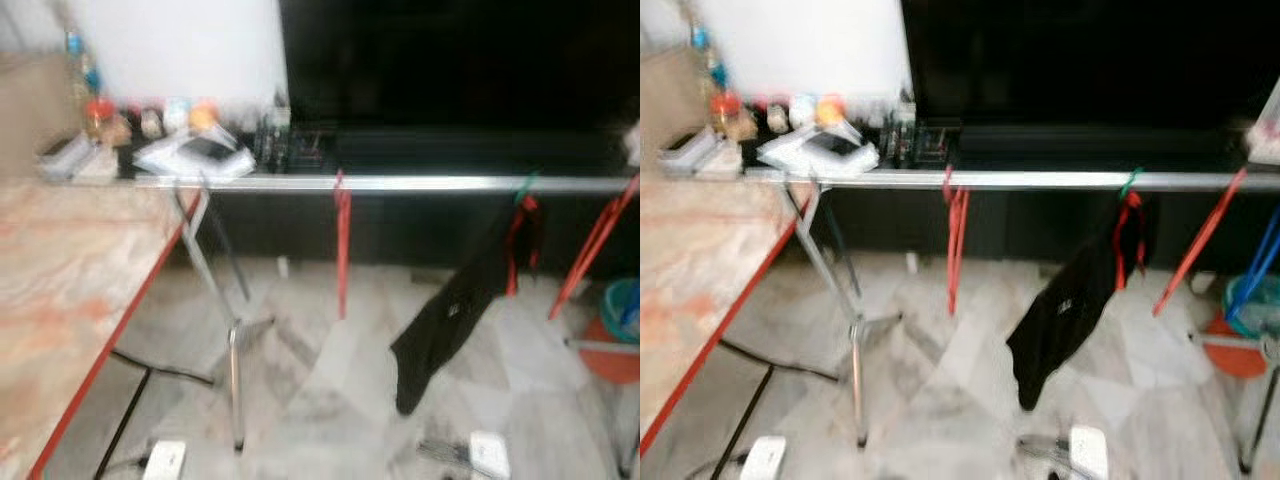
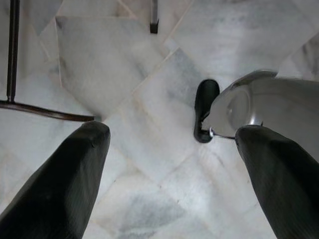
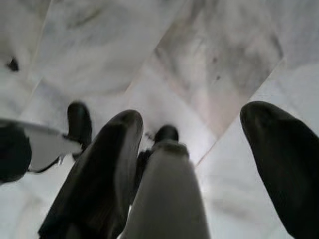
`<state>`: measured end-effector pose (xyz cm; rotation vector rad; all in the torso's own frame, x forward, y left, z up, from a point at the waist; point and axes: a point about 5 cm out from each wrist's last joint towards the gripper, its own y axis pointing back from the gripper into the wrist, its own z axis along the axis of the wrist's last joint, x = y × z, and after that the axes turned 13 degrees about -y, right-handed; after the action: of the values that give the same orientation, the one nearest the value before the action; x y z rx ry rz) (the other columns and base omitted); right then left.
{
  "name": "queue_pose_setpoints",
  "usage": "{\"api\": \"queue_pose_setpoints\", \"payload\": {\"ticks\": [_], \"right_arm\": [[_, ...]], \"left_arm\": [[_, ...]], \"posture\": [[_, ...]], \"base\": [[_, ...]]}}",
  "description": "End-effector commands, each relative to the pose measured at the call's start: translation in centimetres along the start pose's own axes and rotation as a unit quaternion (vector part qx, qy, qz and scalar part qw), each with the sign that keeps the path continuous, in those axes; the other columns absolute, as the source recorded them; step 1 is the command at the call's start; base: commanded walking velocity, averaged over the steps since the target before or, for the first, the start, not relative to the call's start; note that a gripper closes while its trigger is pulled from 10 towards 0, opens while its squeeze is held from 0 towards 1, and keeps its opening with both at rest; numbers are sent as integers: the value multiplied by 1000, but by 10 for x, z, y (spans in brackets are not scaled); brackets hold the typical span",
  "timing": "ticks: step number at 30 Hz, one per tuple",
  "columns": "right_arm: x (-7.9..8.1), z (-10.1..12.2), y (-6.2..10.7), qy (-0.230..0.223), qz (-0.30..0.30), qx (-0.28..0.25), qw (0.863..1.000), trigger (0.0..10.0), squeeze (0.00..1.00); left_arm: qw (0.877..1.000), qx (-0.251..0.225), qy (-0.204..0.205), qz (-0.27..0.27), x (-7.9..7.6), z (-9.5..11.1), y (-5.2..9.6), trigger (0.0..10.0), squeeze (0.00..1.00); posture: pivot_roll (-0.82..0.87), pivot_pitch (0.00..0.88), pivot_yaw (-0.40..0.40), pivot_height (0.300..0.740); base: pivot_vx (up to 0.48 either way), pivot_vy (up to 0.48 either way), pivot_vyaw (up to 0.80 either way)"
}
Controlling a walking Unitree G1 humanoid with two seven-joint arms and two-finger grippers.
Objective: Hang hanger
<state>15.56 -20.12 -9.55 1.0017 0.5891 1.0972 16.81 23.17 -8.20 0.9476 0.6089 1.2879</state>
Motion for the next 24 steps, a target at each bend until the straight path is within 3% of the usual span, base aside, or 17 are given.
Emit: {"api": "queue_pose_setpoints", "payload": {"ticks": [1,24], "right_arm": [[-9,-1,1,-3,-12,2,1000,10000,0],[-9,0,1,-5,-13,0,1000,10000,0]], "left_arm": [[1000,-8,-12,-2,-1,6,-1,10000,0],[1000,-8,-13,-7,-4,7,-2,10000,0]], "posture": [[86,0,34,732],[88,0,32,732]], "base": [[-330,0,0],[-330,0,0]]}}
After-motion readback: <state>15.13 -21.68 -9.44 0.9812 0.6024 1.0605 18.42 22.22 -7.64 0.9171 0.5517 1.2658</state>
